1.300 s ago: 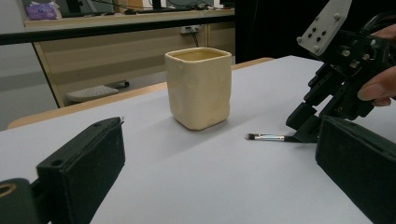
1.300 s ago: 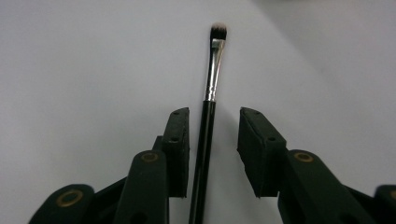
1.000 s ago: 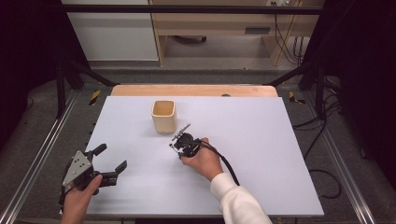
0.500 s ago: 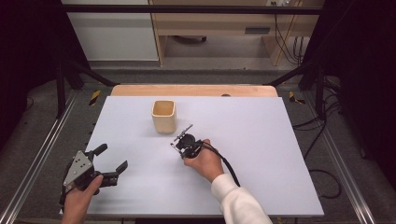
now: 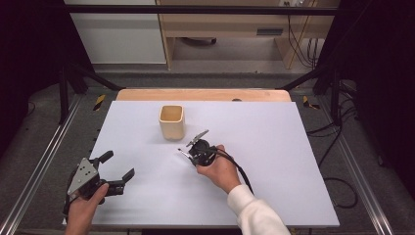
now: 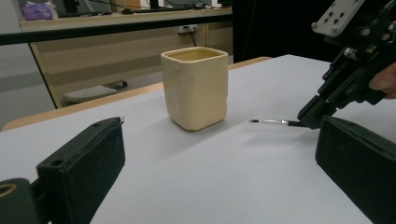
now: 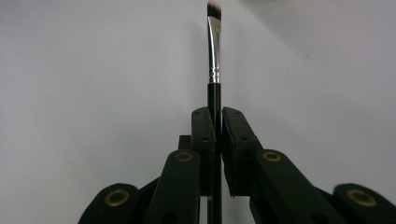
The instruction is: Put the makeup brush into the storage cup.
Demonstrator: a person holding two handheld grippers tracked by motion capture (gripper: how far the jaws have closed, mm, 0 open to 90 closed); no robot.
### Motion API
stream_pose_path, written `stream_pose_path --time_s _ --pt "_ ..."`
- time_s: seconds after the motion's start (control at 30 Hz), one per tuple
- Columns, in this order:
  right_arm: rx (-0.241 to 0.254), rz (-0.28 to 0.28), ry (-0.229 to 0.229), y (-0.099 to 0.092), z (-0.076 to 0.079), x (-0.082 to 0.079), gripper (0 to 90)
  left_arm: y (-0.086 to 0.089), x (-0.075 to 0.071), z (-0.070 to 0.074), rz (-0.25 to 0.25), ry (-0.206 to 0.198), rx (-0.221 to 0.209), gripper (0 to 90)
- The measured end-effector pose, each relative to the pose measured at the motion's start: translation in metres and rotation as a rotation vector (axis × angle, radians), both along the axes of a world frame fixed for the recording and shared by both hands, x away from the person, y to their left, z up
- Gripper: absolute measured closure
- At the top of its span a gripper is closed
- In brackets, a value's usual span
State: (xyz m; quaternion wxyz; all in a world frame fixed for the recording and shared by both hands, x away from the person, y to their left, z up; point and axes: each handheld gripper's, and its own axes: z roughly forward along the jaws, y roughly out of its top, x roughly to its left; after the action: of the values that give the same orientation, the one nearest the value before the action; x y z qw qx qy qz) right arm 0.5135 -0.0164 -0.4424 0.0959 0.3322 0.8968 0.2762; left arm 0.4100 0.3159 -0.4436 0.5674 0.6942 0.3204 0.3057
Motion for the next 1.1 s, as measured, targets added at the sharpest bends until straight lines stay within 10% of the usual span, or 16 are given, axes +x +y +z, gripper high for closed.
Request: stream_pose_path --time_s 0.47,1.1 --pt "0.120 -0.060 -0.081 -0.053 0.023 -0.016 83.9 -0.007 -0.001 0.000 -0.003 0.016 -0.003 1.8" --pt "0.342 -0.083 -0.333 -0.100 0.016 -0.049 83.8 -0.033 -0.002 -0.001 -0.021 0.065 0.002 2.3"
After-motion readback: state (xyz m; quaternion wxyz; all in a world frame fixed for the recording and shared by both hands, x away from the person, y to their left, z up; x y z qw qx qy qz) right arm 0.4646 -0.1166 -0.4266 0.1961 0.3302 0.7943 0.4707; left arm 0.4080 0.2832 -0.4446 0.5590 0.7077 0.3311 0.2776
